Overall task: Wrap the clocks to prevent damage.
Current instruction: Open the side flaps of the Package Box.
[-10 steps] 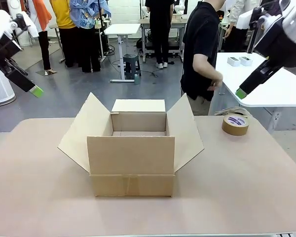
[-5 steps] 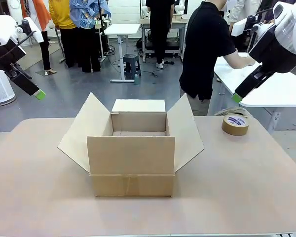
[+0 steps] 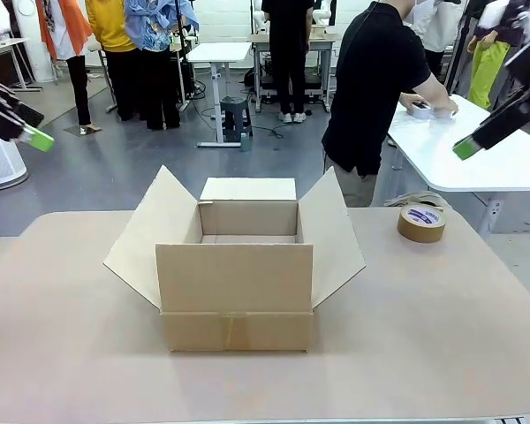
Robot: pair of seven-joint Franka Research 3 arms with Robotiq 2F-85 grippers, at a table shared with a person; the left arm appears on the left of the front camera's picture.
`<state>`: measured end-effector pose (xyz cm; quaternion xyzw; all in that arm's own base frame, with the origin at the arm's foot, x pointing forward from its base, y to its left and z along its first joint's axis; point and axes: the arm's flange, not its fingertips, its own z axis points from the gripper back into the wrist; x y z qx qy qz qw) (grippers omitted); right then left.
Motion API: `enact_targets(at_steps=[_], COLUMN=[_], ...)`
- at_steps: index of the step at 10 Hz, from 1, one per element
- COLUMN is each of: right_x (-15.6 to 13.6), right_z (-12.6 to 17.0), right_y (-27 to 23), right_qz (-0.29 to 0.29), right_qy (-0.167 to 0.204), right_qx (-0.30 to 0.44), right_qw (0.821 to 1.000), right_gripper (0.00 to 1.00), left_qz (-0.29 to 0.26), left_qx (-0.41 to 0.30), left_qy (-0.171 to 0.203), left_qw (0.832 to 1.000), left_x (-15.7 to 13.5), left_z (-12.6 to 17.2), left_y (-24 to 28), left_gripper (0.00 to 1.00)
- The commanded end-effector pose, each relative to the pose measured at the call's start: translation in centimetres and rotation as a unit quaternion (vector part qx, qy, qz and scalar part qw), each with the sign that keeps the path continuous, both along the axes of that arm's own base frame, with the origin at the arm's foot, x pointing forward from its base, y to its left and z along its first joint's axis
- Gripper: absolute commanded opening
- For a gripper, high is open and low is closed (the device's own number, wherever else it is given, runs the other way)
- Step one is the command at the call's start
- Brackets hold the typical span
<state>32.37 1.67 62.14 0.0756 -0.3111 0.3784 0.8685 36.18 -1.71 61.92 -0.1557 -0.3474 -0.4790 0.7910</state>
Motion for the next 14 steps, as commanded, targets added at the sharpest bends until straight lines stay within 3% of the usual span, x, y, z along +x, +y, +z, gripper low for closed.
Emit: enact_targets(at_steps=[1, 3, 5, 9, 10, 13, 14], right_x=[0.7, 0.5, 0.5, 1.3, 0.7, 0.9, 0.7], right_z=[0.7, 1.2, 1.2, -0.3, 0.6, 0.5, 0.4], right_y=[-1.8, -4.0, -5.8, -7.5, -7.8, -8.3, -8.2], right_qz=[0.066, 0.105, 0.136, 0.097, 0.112, 0.102, 0.119], right_qy=[0.072, 0.105, 0.083, 0.011, 0.057, 0.047, 0.037], right_qx=[0.091, 0.125, 0.159, 0.155, 0.167, 0.16, 0.153], right_qw=[0.991, 0.981, 0.974, 0.983, 0.978, 0.981, 0.98], right_gripper=[1.0, 1.0, 1.0, 1.0, 1.0, 1.0, 0.42], left_qz=[-0.042, -0.049, -0.053, -0.069, -0.053, -0.052, -0.06], left_qx=[-0.062, -0.079, -0.072, -0.048, -0.062, -0.052, -0.051], left_qy=[0.034, 0.057, 0.049, 0.035, 0.051, 0.051, 0.048], left_qw=[0.997, 0.994, 0.995, 0.996, 0.995, 0.996, 0.996], left_x=[0.6, 0.3, 0.3, -0.2, 0.1, -0.1, -0.4], left_z=[0.5, 0.5, 1.2, 0.5, 0.7, 0.5, 0.5], left_y=[2.8, 5.2, 6.3, 7.6, 7.5, 7.6, 8.0], left_gripper=[1.0, 1.0, 1.0, 1.0, 1.0, 1.0, 0.4])
